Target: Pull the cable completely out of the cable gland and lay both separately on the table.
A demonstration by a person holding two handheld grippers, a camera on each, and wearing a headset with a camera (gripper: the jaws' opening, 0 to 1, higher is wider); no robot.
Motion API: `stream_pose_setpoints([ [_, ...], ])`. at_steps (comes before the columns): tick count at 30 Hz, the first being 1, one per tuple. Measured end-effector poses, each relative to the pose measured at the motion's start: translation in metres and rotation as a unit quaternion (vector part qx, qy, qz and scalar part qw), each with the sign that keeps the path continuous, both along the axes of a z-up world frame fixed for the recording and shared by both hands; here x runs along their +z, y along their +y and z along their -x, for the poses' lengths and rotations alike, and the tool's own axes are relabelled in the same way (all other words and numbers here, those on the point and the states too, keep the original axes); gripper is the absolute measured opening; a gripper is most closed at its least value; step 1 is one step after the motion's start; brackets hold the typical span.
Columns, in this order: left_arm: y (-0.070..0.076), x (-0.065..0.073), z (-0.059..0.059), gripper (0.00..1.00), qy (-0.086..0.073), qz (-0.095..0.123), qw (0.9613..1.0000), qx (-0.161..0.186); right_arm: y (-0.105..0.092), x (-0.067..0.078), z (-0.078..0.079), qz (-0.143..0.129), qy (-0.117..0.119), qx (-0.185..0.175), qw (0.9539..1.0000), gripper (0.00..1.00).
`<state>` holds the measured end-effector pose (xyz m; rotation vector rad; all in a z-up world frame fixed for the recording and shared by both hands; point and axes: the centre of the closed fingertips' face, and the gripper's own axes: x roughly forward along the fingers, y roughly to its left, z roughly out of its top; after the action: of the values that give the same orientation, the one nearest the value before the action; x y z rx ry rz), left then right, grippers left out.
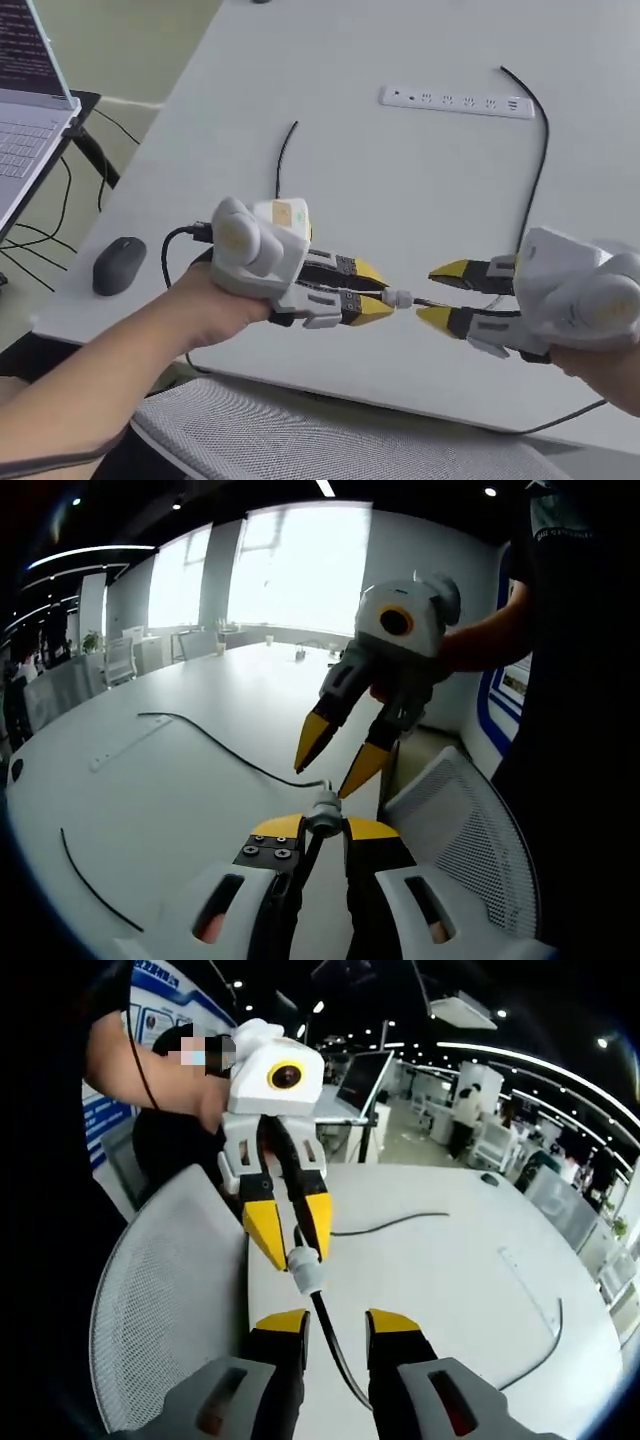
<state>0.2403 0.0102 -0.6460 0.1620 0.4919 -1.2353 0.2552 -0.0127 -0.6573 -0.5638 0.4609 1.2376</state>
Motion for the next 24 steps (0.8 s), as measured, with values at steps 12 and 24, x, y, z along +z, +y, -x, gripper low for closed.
stream_pose_setpoints([
  [12,-0.0060,0.0036,-0.0069,0.15,0.012,0.015,0.9998,-0.001,0.0042,-0.0014,0.0030,0.016,-0.064,-0.006,0.9978,0.02],
  [24,-0.0098,-0.0034,-0.0056,0.15,0.016,0.006,0.9997,-0.016,0.0062,-0.0070,0.0049,0.048,-0.121,-0.036,0.9908,0.01],
])
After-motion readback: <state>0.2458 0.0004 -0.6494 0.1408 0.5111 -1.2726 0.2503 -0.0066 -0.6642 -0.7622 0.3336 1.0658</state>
